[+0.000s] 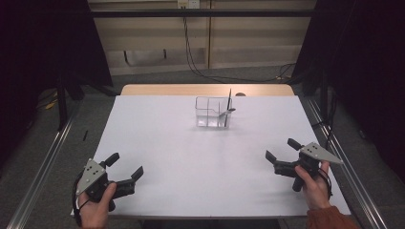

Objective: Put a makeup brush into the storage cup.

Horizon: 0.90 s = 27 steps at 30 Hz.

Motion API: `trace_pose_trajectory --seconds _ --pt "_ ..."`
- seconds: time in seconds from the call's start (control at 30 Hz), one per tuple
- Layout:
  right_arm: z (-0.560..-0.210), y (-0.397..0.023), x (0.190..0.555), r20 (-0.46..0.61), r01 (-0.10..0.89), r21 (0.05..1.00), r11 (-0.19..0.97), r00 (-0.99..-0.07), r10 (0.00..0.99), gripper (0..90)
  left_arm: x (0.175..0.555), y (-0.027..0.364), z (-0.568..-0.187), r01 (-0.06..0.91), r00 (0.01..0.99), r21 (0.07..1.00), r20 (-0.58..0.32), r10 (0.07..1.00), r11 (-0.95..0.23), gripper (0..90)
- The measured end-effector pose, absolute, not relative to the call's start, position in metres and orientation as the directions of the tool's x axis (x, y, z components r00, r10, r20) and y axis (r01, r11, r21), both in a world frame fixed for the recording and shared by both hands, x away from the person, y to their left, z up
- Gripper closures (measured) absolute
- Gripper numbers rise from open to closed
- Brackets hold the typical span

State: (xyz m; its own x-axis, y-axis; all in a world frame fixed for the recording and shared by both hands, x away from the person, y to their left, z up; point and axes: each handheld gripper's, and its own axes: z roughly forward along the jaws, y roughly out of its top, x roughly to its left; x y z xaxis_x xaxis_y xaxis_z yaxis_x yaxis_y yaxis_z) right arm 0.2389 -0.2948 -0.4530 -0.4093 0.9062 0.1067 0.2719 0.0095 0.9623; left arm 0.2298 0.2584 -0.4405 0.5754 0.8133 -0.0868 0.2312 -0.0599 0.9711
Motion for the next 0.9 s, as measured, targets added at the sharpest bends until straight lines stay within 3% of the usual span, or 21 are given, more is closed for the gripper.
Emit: trace_pose_trajectory --seconds 0.9 --pt "-0.459 -0.300 0.218 0.112 0.260 0.966 -0.005 -0.400 0.910 0.5 0.228 0.256 -0.441 0.234 0.587 0.970 -0.086 0.805 -0.067 2.8"
